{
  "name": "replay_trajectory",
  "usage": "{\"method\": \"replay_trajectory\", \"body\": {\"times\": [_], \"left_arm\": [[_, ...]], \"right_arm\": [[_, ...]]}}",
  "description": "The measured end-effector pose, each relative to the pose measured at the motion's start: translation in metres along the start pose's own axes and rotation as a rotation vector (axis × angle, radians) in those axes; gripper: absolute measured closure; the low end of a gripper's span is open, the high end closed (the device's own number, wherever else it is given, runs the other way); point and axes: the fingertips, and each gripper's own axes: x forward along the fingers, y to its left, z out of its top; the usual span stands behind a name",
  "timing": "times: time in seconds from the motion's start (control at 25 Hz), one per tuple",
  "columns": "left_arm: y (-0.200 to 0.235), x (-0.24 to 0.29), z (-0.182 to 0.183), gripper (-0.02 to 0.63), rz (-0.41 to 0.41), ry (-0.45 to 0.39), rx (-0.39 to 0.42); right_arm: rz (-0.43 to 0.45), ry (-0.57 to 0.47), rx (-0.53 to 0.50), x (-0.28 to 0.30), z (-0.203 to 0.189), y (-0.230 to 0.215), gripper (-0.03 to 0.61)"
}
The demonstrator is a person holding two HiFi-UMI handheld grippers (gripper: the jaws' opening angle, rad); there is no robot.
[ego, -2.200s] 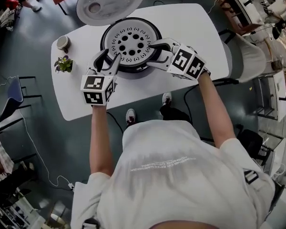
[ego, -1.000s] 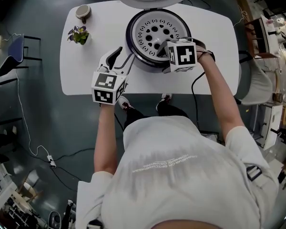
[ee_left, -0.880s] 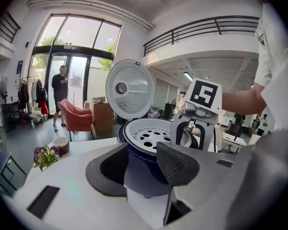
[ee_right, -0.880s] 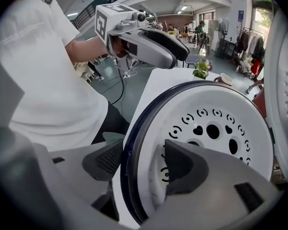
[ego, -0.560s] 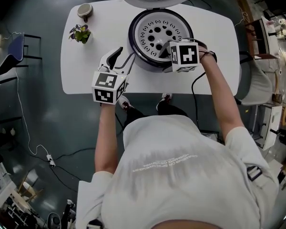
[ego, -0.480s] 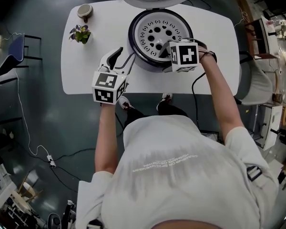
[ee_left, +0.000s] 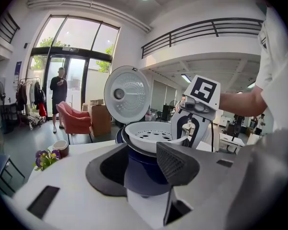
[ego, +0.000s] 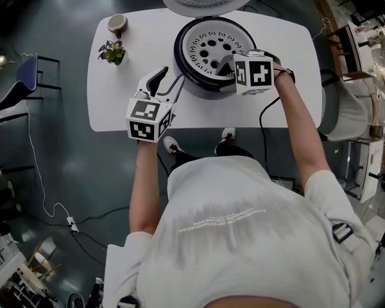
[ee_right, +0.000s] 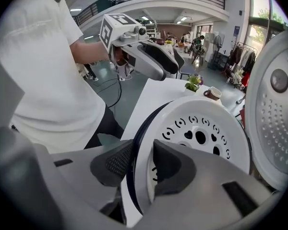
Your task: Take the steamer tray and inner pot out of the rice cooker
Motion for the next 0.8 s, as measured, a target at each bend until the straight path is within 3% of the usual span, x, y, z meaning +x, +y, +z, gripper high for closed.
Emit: {"method": "replay_trajectory", "body": {"times": [0.2, 0.32, 0.6, 0.8], "left_arm": [[0.004, -0.01, 0.007, 0.416, 0.002, -0.02, 0.01], [0.006, -0.013, 0.009, 0.416, 0.0, -0.028, 0.019], [0.009, -0.013, 0.022, 0.416, -0.017, -0.049, 0.062], [0.016, -0.009, 0.041, 0.422, -0.006, -0.069, 0.119]], "right_arm": [[-0.047, -0.031, -0.026, -0.009, 0.006, -0.002, 0.468], [-0.081, -0.073, -0.017, -0.017, 0.014, -0.005, 0.519], [-0.152, -0.114, 0.005, -0.03, 0.018, -0.005, 0.518], [-0.269, -0.18, 0.059, -0.049, 0.019, -0.012, 0.518]]}}
